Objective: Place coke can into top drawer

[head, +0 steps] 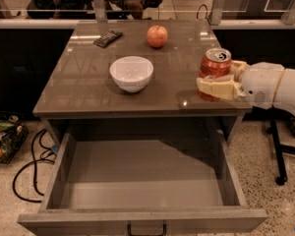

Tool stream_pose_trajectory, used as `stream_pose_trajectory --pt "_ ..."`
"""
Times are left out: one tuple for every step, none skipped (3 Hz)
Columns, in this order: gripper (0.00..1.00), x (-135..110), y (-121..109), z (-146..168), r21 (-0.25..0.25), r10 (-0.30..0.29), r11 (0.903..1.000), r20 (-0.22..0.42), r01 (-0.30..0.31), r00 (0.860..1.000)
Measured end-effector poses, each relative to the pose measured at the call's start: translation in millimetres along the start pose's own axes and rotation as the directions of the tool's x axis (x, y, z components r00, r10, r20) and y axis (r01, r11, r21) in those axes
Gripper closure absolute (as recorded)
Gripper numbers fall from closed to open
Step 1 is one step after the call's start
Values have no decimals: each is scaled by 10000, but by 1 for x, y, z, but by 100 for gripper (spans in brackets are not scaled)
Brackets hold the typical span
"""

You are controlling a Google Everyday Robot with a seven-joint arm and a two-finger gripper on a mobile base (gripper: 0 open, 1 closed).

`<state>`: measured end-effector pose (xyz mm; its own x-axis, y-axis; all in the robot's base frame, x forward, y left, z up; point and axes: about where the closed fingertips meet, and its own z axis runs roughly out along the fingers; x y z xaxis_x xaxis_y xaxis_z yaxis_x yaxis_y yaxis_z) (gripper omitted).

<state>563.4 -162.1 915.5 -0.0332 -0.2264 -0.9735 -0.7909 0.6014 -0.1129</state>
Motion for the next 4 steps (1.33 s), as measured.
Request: stream_pose_trajectory --pt "100 17 65 -29 -408 -211 9990 -266 200 9994" --pt "100 40 119 -43 -1195 -608 9914 -608 532 9963" --pt "100 81 143 -32 -1866 -617 9815 -971 427 9934" --pt "100 122 161 11 -2441 -694 9689 -1128 401 9912"
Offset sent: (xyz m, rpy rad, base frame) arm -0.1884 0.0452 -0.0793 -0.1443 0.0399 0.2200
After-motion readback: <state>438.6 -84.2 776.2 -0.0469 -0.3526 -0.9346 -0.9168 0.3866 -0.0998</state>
